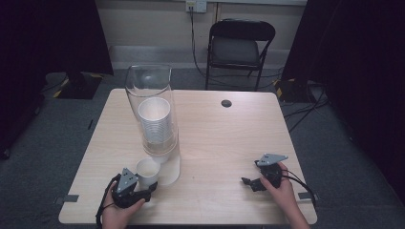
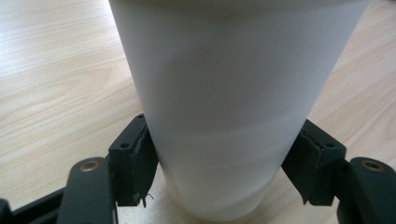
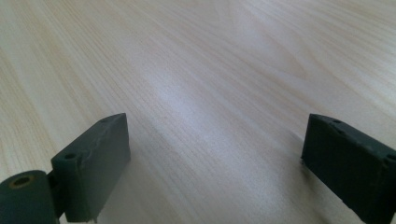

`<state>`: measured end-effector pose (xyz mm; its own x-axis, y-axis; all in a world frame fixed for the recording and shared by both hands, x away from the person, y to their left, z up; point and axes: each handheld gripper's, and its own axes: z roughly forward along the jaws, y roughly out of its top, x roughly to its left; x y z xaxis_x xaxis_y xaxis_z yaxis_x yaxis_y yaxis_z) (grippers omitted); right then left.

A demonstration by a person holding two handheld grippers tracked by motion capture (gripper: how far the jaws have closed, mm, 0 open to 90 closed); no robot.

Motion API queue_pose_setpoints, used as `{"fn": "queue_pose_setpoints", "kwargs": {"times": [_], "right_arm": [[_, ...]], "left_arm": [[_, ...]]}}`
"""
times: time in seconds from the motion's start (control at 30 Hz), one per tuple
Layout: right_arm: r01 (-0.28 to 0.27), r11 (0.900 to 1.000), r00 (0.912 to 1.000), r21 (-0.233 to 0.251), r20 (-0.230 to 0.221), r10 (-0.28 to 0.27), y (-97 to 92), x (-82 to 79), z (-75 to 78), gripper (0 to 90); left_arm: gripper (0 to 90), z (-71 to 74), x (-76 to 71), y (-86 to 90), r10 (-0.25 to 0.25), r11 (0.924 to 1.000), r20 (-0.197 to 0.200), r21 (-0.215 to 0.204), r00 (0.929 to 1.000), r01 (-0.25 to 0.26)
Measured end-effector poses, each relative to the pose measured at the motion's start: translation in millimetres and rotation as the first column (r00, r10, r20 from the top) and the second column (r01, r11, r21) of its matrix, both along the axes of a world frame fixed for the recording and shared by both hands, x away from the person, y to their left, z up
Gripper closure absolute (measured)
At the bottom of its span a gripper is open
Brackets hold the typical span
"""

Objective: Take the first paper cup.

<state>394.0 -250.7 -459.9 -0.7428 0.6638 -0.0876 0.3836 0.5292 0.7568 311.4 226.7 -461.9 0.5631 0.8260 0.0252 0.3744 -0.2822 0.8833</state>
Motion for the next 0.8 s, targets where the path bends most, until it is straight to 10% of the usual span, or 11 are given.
{"fn": "queue_pose_setpoints", "kwargs": {"times": [0.4, 0.8], "right_arm": [[0.002, 1.0000, 1.0000, -0.001, 0.001, -0.002, 0.0, 0.0, 0.0, 7.0], [0.000, 1.0000, 1.0000, 0.000, 0.000, 0.000, 0.0, 0.0, 0.0, 7.0]], "left_arm": [[32.4, -5.0, -14.4, -13.5, -0.073, 0.9970, 0.038, -0.025, 0.9966, 0.074], [32.3, -6.5, 5.7, -89.5, -0.246, 0.9668, 0.045, -0.058, 0.9681, 0.249]]}}
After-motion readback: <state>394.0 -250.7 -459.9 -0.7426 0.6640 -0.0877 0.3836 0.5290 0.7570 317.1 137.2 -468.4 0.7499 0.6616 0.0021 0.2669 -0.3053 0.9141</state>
